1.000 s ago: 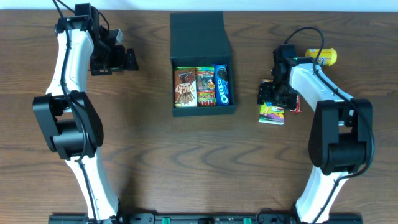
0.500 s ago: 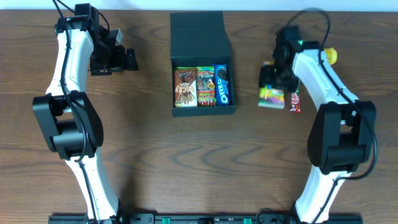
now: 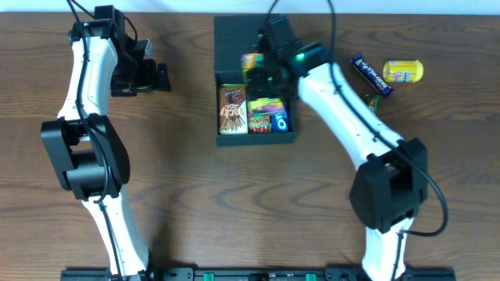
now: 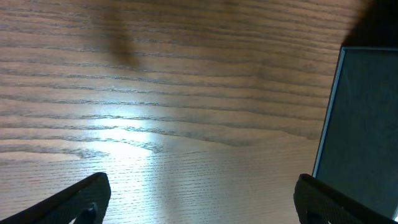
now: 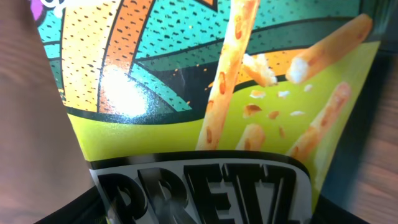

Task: Pack container
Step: 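Carry the Pretz box with the right gripper over the box, then lower the Pretz box into the box's left side and release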

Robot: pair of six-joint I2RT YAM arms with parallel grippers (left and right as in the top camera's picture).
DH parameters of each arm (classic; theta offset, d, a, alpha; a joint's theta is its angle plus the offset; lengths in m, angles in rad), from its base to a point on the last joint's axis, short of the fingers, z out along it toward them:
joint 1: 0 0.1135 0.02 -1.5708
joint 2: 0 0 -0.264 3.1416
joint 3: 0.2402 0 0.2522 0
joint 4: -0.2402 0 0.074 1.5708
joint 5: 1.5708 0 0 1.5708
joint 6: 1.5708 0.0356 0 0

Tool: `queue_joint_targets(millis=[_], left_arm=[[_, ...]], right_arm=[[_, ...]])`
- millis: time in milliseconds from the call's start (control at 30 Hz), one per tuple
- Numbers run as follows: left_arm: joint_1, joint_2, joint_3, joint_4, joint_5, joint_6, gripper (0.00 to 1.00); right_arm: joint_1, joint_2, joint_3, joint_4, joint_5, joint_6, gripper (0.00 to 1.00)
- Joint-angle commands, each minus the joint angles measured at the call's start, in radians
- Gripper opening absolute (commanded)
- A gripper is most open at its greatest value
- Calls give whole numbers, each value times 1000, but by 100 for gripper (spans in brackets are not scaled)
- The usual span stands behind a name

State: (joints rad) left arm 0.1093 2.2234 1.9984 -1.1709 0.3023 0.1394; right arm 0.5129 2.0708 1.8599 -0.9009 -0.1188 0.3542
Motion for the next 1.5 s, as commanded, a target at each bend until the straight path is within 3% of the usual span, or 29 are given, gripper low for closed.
queue_joint_targets(millis=[0,233,467,667,933,967,1033,1067,1267,1467], left_arm=[[-1,-27,22,-7,-18,14,95],[-1,-27,22,-14,-17,14,95],[-1,-27,22,-14,-17,14,95],[-1,-27,22,-21,-17,14,95],[-1,-27,22,-22,-17,14,95],[-1,-27,22,-22,-17,14,95],[-1,-27,22,-21,-17,14,95],[-1,-27,22,-21,-16,14,95],[-1,-27,22,-21,-14,10,95],[-1,-27,22,-21,-14,10,95]], right_arm=[[48,27,17,22,-37,62,69],[85,75,17,23,-35,143,69],[90,75,17,60,-55,153,89],[52,74,18,62,-58,120,87],[-80,71,129,-49,-148,31,68],[-91,71,143,-50,-177,9,59],[-112,71,156,-31,-283,-60,17],[-124,72,155,-12,-375,-117,3],[-142,106,104,26,-659,-320,1],[-142,174,67,30,-701,-364,1]])
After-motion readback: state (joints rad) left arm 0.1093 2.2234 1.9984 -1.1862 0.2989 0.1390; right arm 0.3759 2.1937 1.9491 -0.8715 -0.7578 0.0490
